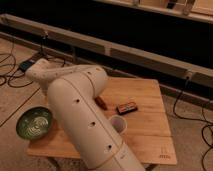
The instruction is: Push the ceramic bowl across the table
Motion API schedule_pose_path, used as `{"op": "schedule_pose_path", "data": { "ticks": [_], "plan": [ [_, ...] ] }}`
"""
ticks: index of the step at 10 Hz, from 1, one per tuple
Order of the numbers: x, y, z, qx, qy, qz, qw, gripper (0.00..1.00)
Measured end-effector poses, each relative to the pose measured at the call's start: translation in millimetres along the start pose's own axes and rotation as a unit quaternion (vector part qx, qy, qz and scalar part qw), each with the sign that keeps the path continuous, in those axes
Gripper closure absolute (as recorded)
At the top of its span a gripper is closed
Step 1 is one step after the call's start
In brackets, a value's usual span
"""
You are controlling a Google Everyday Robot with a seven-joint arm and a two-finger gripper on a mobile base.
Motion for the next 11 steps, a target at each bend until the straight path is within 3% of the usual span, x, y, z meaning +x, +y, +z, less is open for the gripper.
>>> {"op": "schedule_pose_path", "data": {
  "ticks": [4, 6, 9, 11],
  "plan": [
    [39, -51, -9, -0.017, -0.012, 0.019, 0.9996, 0.2],
    [55, -72, -2, -0.026, -0.002, 0.032, 0.9992, 0.2],
    [66, -60, 4, -0.031, 0.014, 0.034, 0.9988, 0.2],
    [86, -42, 11, -0.027, 0.034, 0.035, 0.9984, 0.2]
  ]
}}
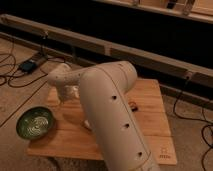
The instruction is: Push the ceramic bowl across the table
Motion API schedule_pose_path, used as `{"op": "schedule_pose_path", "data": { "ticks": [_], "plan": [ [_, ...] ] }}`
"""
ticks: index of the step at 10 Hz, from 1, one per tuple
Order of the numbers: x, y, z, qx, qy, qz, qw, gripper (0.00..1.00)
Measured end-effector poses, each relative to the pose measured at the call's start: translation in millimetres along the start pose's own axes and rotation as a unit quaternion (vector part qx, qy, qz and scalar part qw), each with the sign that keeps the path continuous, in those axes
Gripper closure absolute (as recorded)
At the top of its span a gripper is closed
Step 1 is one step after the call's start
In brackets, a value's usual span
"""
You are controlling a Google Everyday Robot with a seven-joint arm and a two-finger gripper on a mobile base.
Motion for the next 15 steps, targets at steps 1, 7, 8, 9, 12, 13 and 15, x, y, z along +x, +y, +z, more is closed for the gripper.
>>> {"op": "schedule_pose_path", "data": {
  "ticks": [1, 7, 8, 9, 12, 13, 15],
  "plan": [
    [15, 7, 5, 0.003, 0.011, 0.002, 0.9999, 0.2],
    [71, 0, 20, 0.002, 0.017, 0.015, 0.9997, 0.75],
    [71, -3, 20, 0.001, 0.015, 0.015, 0.9998, 0.85],
    [68, -2, 18, 0.0, 0.012, 0.016, 0.9998, 0.94],
    [58, 13, 11, 0.0, 0.012, 0.007, 0.9999, 1.0],
    [51, 18, 9, 0.005, 0.011, 0.004, 0.9999, 1.0],
    [43, 37, 5, 0.009, 0.012, -0.005, 0.9999, 1.0]
  ]
}}
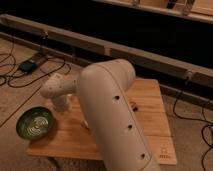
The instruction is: Push the ceramic bowl across the table
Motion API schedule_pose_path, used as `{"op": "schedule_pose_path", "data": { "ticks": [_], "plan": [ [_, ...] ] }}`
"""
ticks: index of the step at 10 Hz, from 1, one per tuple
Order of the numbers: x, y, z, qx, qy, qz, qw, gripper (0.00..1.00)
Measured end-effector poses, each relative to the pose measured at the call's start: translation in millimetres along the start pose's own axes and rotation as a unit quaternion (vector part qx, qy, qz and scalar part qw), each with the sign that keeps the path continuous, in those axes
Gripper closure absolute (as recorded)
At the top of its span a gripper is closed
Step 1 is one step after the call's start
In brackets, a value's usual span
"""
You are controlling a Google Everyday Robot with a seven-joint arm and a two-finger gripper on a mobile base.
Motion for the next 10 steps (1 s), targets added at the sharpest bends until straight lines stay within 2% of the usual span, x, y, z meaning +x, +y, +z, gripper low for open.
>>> {"op": "schedule_pose_path", "data": {
  "ticks": [2, 10],
  "plan": [
    [-4, 3, -2, 0.008, 0.003, -0.001, 1.0, 1.0],
    [-6, 20, 6, 0.005, 0.013, -0.01, 0.9998, 1.0]
  ]
}}
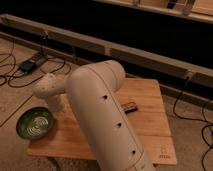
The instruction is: Push the ceramic bowl across the table
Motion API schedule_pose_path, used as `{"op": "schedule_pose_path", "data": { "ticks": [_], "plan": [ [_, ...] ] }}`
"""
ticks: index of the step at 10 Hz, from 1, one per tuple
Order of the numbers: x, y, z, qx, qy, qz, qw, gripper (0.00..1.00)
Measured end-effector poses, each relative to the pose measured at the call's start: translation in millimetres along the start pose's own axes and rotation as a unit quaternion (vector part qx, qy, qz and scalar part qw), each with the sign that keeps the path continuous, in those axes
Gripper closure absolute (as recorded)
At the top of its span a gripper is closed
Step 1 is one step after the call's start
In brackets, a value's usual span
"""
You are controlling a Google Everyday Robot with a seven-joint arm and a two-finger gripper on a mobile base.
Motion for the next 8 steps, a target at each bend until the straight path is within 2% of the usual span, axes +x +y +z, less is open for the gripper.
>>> {"op": "schedule_pose_path", "data": {
  "ticks": [4, 8],
  "plan": [
    [-11, 39, 1, 0.001, 0.005, -0.022, 0.9997, 1.0],
    [-13, 47, -1, 0.008, 0.012, -0.027, 0.9995, 1.0]
  ]
}}
